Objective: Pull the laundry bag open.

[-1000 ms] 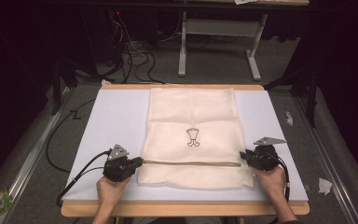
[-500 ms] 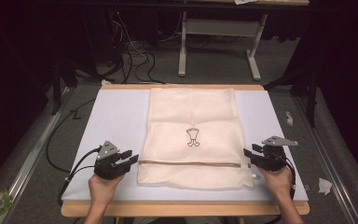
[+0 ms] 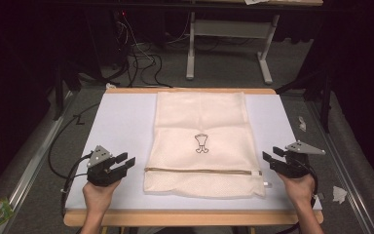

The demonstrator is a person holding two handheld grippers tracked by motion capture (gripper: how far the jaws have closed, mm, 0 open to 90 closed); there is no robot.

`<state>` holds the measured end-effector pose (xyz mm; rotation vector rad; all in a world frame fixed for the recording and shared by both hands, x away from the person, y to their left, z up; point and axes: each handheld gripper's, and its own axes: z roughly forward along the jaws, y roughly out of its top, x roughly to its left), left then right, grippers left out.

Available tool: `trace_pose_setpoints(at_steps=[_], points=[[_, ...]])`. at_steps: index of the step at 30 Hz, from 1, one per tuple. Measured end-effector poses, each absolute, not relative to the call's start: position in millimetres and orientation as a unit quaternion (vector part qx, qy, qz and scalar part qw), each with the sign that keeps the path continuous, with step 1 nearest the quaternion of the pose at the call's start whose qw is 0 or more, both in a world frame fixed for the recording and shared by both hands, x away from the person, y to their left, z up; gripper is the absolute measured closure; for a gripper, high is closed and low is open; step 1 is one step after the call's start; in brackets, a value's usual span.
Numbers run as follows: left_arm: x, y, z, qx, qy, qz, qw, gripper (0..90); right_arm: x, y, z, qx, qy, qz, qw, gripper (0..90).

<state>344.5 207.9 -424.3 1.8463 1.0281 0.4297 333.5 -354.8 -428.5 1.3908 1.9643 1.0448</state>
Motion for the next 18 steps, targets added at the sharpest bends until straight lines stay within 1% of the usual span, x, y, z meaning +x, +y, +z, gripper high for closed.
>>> trace_pose_setpoints(at_steps=[8, 18], points=[[344.4, 219.3, -421.9, 0.743, 0.434, 0.181, 0.476, 59.4, 328.3, -369.7, -424.0, 0.522, 0.709, 0.392, 0.268, 47.9], [346.6, 228.0, -425.4, 0.733, 0.450, 0.186, 0.475, 58.4, 322.5, -386.4, -421.8, 0.533, 0.692, 0.400, 0.278, 47.9]])
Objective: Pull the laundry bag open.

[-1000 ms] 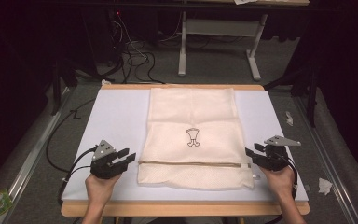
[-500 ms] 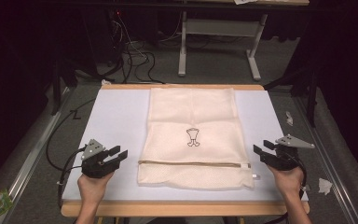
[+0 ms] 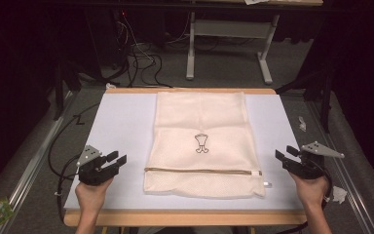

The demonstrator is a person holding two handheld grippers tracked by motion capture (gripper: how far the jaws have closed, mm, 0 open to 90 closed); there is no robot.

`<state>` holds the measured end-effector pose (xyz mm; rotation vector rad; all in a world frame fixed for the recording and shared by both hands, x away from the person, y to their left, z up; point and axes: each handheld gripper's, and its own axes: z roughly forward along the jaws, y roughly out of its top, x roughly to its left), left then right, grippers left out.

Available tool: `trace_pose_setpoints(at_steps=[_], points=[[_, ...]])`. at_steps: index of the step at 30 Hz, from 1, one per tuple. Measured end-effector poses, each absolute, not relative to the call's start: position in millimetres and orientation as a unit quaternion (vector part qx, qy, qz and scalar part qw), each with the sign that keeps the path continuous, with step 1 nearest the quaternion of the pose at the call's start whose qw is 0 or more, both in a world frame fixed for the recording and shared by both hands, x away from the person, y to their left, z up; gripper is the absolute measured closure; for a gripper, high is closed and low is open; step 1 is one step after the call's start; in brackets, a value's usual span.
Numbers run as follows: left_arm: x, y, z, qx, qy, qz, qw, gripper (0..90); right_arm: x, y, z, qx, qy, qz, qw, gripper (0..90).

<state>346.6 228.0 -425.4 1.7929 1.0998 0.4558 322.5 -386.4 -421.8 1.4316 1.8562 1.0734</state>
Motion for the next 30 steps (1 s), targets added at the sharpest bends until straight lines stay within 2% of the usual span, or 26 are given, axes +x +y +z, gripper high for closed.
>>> trace_pose_setpoints(at_steps=[30], points=[[364.4, 242.0, -444.0, 0.711, 0.498, 0.205, 0.451, 54.1, 322.5, -418.8, -439.3, 0.584, 0.648, 0.401, 0.279, 48.1]])
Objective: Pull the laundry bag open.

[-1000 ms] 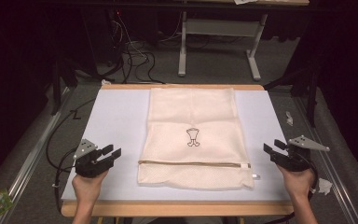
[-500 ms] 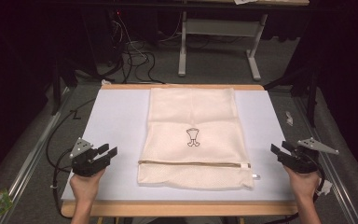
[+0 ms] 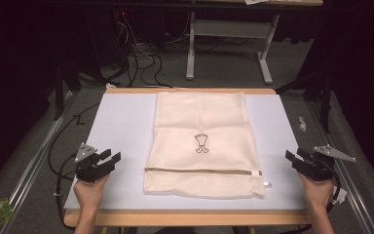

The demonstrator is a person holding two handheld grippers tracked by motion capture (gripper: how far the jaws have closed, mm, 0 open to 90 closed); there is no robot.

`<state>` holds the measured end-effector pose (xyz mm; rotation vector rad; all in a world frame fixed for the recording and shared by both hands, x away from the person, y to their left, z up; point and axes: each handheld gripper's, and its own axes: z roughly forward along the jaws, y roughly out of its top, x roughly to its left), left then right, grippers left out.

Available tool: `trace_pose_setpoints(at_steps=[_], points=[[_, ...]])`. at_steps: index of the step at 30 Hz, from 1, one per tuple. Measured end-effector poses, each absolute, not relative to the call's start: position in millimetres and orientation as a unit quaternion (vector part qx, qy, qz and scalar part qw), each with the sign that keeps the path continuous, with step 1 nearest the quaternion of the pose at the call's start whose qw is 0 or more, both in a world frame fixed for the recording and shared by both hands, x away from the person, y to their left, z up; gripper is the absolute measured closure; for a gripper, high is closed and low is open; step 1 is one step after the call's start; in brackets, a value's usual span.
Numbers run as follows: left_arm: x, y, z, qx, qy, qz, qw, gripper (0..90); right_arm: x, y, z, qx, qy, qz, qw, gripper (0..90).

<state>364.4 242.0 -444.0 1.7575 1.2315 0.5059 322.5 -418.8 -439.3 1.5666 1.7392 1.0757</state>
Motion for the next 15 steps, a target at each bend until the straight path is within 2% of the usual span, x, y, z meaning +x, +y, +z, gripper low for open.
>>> trace_pose_setpoints(at_steps=[15], points=[[382.2, 235.9, -459.7, 0.704, 0.520, 0.213, 0.435, 52.6, 336.2, -412.4, -452.0, 0.601, 0.648, 0.380, 0.273, 48.5]])
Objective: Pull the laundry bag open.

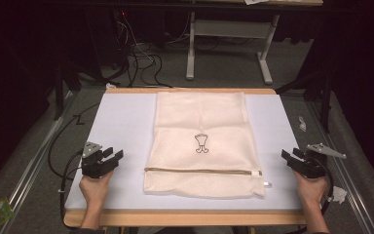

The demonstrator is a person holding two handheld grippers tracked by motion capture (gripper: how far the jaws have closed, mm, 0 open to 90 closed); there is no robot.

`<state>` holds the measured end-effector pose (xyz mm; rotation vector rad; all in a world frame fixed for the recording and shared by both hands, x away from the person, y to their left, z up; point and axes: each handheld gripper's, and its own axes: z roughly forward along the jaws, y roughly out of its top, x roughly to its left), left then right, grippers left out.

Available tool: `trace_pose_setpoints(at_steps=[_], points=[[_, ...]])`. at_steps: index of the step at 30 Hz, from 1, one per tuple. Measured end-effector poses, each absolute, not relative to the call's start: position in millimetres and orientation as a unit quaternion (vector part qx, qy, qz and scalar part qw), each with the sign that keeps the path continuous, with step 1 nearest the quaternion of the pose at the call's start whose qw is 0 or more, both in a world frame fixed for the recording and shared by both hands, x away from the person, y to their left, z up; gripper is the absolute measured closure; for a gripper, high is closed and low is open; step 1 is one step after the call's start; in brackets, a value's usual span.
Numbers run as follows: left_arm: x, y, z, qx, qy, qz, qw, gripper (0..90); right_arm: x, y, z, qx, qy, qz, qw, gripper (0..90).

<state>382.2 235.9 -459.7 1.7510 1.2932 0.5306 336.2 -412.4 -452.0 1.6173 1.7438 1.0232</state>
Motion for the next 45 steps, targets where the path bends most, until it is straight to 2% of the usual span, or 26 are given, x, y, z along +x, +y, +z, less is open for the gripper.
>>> trace_pose_setpoints(at_steps=[11, 15, 27, 45], points=[[387.2, 230.7, -466.9, 0.701, 0.521, 0.236, 0.426, 51.9, 341.1, -406.8, -458.1, 0.603, 0.655, 0.361, 0.278, 48.4], [388.9, 228.9, -468.3, 0.697, 0.525, 0.236, 0.428, 51.1, 343.6, -403.8, -459.9, 0.594, 0.666, 0.344, 0.293, 47.8], [393.4, 225.6, -471.8, 0.698, 0.529, 0.255, 0.410, 47.8, 347.7, -399.7, -465.3, 0.591, 0.670, 0.341, 0.292, 47.2], [395.9, 217.7, -481.7, 0.712, 0.520, 0.259, 0.395, 47.6, 348.4, -394.9, -473.4, 0.593, 0.669, 0.338, 0.293, 47.3]])
